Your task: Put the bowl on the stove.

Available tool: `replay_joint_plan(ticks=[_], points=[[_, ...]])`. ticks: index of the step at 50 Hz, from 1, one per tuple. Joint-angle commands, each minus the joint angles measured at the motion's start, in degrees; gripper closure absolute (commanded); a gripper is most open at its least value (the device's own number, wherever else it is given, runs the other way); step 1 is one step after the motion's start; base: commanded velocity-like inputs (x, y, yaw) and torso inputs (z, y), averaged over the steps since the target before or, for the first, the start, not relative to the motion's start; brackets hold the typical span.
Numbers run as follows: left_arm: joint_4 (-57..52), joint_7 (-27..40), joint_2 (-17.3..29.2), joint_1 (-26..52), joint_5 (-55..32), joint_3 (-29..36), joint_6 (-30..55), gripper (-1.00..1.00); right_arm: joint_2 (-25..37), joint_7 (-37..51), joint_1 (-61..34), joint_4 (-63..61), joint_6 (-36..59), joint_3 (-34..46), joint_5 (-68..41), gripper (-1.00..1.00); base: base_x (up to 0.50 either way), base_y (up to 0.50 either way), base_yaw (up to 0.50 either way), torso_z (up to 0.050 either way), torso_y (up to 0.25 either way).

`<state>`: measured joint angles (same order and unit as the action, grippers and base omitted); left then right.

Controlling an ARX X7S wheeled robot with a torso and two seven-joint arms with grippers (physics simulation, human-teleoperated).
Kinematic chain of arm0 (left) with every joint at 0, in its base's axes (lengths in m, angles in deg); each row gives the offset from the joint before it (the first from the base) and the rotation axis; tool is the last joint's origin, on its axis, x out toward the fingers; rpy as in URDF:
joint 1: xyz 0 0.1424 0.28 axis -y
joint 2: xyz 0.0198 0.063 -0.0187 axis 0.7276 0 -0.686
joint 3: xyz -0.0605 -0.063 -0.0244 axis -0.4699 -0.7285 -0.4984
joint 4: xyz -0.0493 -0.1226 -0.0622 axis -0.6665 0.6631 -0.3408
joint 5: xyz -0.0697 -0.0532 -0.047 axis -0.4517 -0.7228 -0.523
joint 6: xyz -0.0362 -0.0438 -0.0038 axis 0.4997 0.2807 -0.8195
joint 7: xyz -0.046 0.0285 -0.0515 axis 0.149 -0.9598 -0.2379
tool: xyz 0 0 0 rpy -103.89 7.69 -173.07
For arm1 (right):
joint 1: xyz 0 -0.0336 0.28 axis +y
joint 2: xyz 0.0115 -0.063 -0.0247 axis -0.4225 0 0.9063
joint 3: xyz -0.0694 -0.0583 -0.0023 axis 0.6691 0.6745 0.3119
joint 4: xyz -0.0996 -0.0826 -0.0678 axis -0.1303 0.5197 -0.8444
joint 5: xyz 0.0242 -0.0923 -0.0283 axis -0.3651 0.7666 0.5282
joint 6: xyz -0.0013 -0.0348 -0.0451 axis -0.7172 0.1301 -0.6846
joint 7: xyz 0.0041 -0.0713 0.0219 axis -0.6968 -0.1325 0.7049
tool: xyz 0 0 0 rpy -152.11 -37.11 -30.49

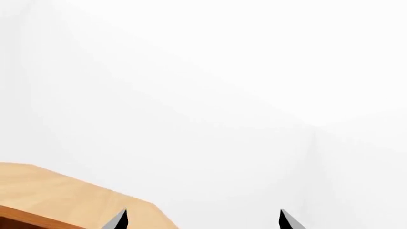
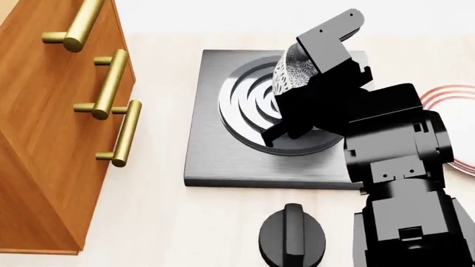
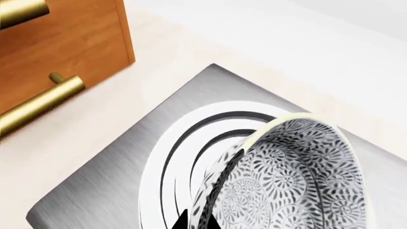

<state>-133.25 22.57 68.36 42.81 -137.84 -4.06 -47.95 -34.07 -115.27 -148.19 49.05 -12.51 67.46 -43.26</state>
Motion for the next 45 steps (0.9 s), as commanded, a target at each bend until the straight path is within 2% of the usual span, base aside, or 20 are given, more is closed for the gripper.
replay_joint_plan(ticks=[1,29,32,37,45], points=[[0.2,-2.1,-1.3,-0.2,-1.2,-1.5,-1.3,-1.00,-1.0,-0.9,-0.3,0.0,-0.3,-1.4,1.1,1.00,0.00,0.00,0.00,0.000,0.000],[0.0,-2.9,-1.5,-0.5,1.0,-0.9,-2.5,-1.00,-1.1,-1.2,0.0,0.0,0.6,-0.4,0.9,1.00,0.00,0.00,0.00,0.000,0.001],[-0.1,-3.2,-1.9,-0.6,2.7,-0.8,-3.0,-1.00,-1.1,-1.2,0.0,0.0,0.6,-0.4,0.9,1.00,0.00,0.00,0.00,0.000,-0.222],[0.3,-2.2,-1.3,-0.4,-1.0,-0.9,-2.4,-1.00,-1.1,-1.2,0.0,0.0,0.6,-0.5,0.9,1.00,0.00,0.00,0.00,0.000,-0.062],[0.2,-2.2,-1.2,-0.5,-0.8,-0.9,-2.6,-1.00,-1.1,-1.2,-0.1,0.0,0.7,-0.4,0.9,1.00,0.00,0.00,0.00,0.000,0.000]])
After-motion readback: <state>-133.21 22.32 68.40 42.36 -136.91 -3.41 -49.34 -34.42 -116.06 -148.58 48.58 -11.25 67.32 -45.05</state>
